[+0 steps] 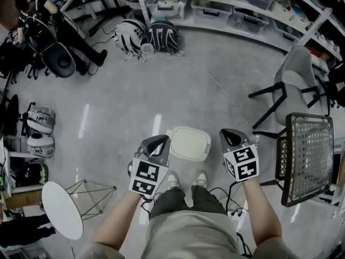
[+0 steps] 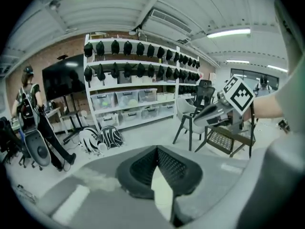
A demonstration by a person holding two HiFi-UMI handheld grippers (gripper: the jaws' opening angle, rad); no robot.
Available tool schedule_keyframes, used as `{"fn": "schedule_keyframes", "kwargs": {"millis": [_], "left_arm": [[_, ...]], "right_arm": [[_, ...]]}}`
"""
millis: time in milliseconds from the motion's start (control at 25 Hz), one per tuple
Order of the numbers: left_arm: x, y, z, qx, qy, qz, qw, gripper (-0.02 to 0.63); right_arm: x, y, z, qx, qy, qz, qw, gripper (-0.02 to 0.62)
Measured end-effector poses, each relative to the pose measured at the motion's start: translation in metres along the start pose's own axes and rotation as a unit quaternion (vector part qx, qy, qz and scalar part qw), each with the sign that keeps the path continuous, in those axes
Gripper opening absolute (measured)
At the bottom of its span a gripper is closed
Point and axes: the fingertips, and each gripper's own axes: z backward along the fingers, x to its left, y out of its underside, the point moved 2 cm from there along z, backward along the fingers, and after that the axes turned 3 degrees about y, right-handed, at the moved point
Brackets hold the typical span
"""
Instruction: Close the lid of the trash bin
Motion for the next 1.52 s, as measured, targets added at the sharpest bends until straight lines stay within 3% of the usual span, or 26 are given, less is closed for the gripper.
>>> {"fn": "schedule_keyframes", "kwargs": {"millis": [160, 280, 440, 560, 640, 800, 1520], "left_arm": [[-0.008, -0.057, 0.06, -0.044, -0.026, -0.036, 0.998, 0.003], [-0.014, -0.092, 0.103, -0.094, -0.056, -0.048, 0.9929, 0.003], [-0.028, -0.126, 0.15, -0.151, -0.086, -0.066, 0.9826, 0.003], [-0.038, -0.147, 0.18, -0.166, -0.102, -0.092, 0.9766, 0.003], [-0.044, -0.157, 0.198, -0.178, -0.111, -0.087, 0.9738, 0.003], [-0.05, -0.163, 0.221, -0.203, -0.127, -0.05, 0.9695, 0.003], [-0.055, -0.166, 0.221, -0.202, -0.126, -0.059, 0.9693, 0.003]], "right_arm": [[0.019, -0.062, 0.072, -0.084, -0.026, -0.034, 0.996, 0.003], [0.032, -0.099, 0.12, -0.14, -0.033, -0.025, 0.989, 0.003], [0.047, -0.131, 0.179, -0.214, -0.045, -0.014, 0.976, 0.003], [0.055, -0.152, 0.218, -0.261, -0.049, -0.007, 0.964, 0.003], [0.062, -0.162, 0.24, -0.282, -0.051, 0.005, 0.958, 0.003], [0.074, -0.171, 0.266, -0.302, -0.056, 0.031, 0.951, 0.003], [0.077, -0.175, 0.273, -0.301, -0.055, 0.048, 0.951, 0.003]]}}
